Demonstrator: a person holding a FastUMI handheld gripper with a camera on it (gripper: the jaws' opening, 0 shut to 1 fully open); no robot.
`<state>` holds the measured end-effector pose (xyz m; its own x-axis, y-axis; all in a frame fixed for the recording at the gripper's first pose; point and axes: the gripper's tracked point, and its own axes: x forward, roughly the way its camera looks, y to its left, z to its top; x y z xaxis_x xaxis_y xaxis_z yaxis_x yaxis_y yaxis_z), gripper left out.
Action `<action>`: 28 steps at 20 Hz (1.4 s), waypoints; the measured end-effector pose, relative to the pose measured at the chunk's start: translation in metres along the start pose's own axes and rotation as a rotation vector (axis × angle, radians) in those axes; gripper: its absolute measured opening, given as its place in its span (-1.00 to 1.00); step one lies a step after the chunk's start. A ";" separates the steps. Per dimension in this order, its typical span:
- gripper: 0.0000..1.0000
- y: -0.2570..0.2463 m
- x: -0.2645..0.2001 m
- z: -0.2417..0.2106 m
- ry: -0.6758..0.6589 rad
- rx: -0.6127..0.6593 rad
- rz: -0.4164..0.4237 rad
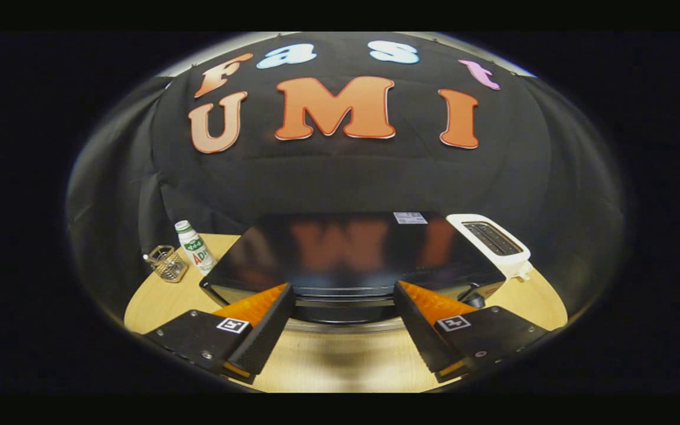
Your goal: Open the toaster oven, put the food inside, and close the toaster oven door.
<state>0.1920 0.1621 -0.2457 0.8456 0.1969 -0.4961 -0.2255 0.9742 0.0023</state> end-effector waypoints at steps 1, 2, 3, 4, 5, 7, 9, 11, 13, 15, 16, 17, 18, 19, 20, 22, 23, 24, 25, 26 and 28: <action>1.00 0.000 -0.003 0.002 -0.023 0.005 -0.001; 1.00 0.003 -0.007 -0.002 -0.017 -0.002 -0.002; 1.00 0.003 -0.009 -0.003 -0.027 -0.003 -0.002; 1.00 0.002 -0.012 -0.004 -0.027 -0.001 -0.002; 1.00 0.001 -0.016 -0.006 -0.031 0.000 -0.003; 1.00 0.002 -0.024 -0.012 -0.035 -0.003 -0.003; 1.00 0.000 -0.029 -0.018 -0.036 0.000 -0.007; 1.00 0.000 -0.038 -0.027 -0.035 0.001 -0.009; 1.00 0.000 -0.047 -0.035 -0.033 0.001 -0.011; 1.00 -0.001 -0.054 -0.044 -0.031 -0.001 -0.013; 1.00 -0.001 -0.057 -0.049 -0.027 0.000 -0.013; 1.00 -0.001 -0.060 -0.053 -0.025 0.002 -0.012; 1.00 -0.002 -0.064 -0.058 -0.024 0.002 -0.011; 1.00 -0.002 -0.066 -0.062 -0.024 0.003 -0.011; 1.00 -0.003 -0.069 -0.067 -0.028 0.004 -0.011; 1.00 -0.004 -0.075 -0.077 -0.039 0.006 -0.011; 1.00 -0.003 -0.077 -0.081 -0.045 0.006 -0.011; 1.00 -0.004 -0.080 -0.088 -0.053 0.007 -0.010; 1.00 -0.004 -0.082 -0.093 -0.061 0.008 -0.010; 1.00 -0.004 -0.084 -0.099 -0.068 0.009 -0.010; 1.00 -0.004 -0.087 -0.111 -0.072 0.010 -0.009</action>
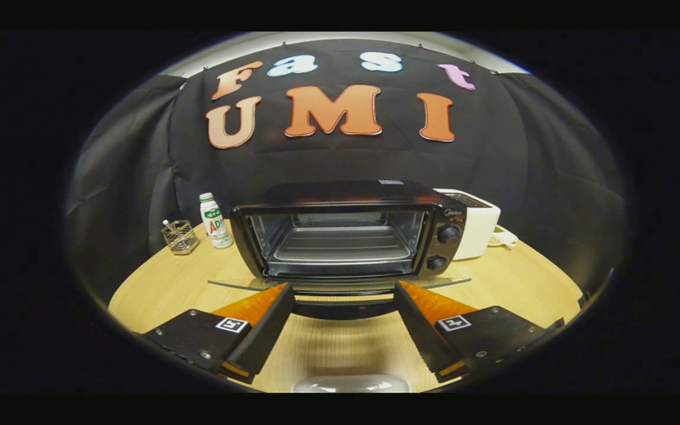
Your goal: Open the toaster oven, put the food inside, and close the toaster oven door.
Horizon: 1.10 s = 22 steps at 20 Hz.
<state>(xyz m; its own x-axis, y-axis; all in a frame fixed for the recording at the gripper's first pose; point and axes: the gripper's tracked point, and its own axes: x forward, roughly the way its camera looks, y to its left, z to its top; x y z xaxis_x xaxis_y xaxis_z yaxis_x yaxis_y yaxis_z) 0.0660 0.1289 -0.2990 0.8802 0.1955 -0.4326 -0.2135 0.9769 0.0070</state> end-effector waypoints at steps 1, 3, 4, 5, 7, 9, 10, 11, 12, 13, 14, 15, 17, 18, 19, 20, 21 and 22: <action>1.00 0.000 -0.002 -0.006 0.001 -0.002 0.001; 1.00 -0.002 -0.003 -0.018 0.015 0.000 0.001; 1.00 -0.002 -0.005 -0.025 0.026 -0.001 0.001; 1.00 -0.003 -0.007 -0.034 0.042 -0.002 0.001; 1.00 -0.002 -0.008 -0.051 0.085 0.010 -0.001; 1.00 -0.004 -0.009 -0.072 0.139 0.023 -0.002; 1.00 -0.004 -0.010 -0.083 0.168 0.030 -0.004; 1.00 -0.004 -0.010 -0.093 0.193 0.036 0.002; 1.00 -0.005 -0.009 -0.103 0.222 0.051 0.002; 1.00 -0.006 -0.007 -0.110 0.246 0.064 0.004; 1.00 -0.005 -0.003 -0.111 0.245 0.074 0.002; 1.00 -0.005 -0.007 -0.109 0.245 0.072 0.003; 1.00 -0.004 -0.007 -0.111 0.255 0.062 0.002; 1.00 -0.005 -0.007 -0.116 0.274 0.063 0.001; 1.00 -0.006 -0.006 -0.120 0.293 0.061 0.000; 1.00 -0.005 -0.007 -0.123 0.309 0.058 -0.001; 1.00 -0.005 -0.006 -0.124 0.314 0.057 -0.001; 1.00 -0.004 -0.006 -0.124 0.313 0.057 -0.001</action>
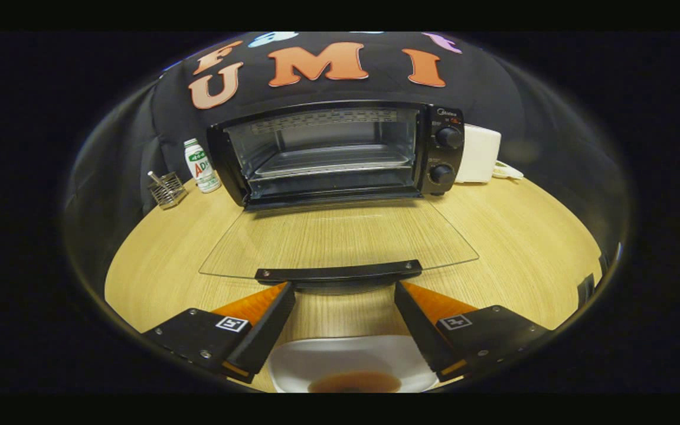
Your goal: Open the toaster oven, put the food inside, and close the toaster oven door.
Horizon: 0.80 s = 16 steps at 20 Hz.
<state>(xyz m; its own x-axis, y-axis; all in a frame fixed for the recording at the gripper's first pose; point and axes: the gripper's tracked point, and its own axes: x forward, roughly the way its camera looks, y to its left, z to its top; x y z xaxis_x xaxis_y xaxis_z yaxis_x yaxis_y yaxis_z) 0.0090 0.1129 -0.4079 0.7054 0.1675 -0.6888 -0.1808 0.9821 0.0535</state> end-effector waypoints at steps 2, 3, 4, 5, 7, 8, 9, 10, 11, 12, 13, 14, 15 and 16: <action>1.00 0.000 0.001 -0.001 0.005 0.004 0.004; 1.00 0.000 0.000 -0.001 0.013 0.015 0.007; 1.00 0.001 -0.001 -0.001 0.016 0.024 0.009; 1.00 0.001 -0.002 0.000 0.015 0.024 0.009; 1.00 -0.003 -0.004 0.002 0.004 0.009 -0.005; 1.00 -0.006 -0.007 0.003 0.006 0.002 -0.015; 1.00 -0.007 -0.011 0.003 0.005 0.001 -0.015; 1.00 -0.009 -0.017 0.005 0.002 0.006 -0.011; 1.00 -0.010 -0.024 0.008 -0.012 0.013 -0.007; 1.00 -0.013 -0.032 0.012 -0.028 0.017 -0.006; 1.00 -0.016 -0.042 0.015 -0.045 0.019 -0.006; 1.00 -0.019 -0.052 0.017 -0.058 0.019 -0.005; 1.00 -0.022 -0.063 0.016 -0.069 0.016 -0.007; 1.00 -0.025 -0.074 0.016 -0.079 0.016 -0.010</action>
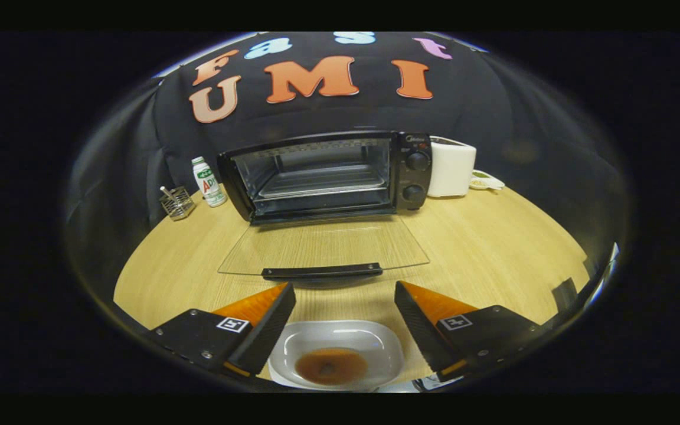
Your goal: Open the toaster oven, put the food inside, and close the toaster oven door.
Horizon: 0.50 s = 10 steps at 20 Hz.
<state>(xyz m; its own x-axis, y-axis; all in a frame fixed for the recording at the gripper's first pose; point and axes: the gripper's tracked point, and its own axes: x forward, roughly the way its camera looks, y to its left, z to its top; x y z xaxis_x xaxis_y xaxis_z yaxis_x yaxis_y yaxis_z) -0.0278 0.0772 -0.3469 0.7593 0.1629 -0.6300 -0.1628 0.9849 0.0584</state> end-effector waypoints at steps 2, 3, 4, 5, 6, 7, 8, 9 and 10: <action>1.00 -0.002 -0.022 -0.004 -0.019 0.009 -0.004; 1.00 -0.003 -0.031 -0.009 -0.028 0.016 -0.014; 1.00 -0.003 -0.040 -0.014 -0.030 0.025 -0.019; 1.00 0.001 -0.047 -0.020 -0.031 0.035 -0.017; 1.00 0.005 -0.053 -0.027 -0.032 0.040 -0.008; 1.00 0.010 -0.058 -0.034 -0.033 0.034 0.008; 1.00 0.011 -0.061 -0.042 -0.031 0.023 0.009; 1.00 0.012 -0.063 -0.048 -0.028 0.017 0.013; 1.00 0.015 -0.065 -0.053 -0.026 0.016 0.024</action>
<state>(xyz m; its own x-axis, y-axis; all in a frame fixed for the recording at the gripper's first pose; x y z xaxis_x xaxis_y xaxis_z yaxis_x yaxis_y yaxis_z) -0.1129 0.0787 -0.3463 0.7718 0.1878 -0.6076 -0.1710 0.9815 0.0862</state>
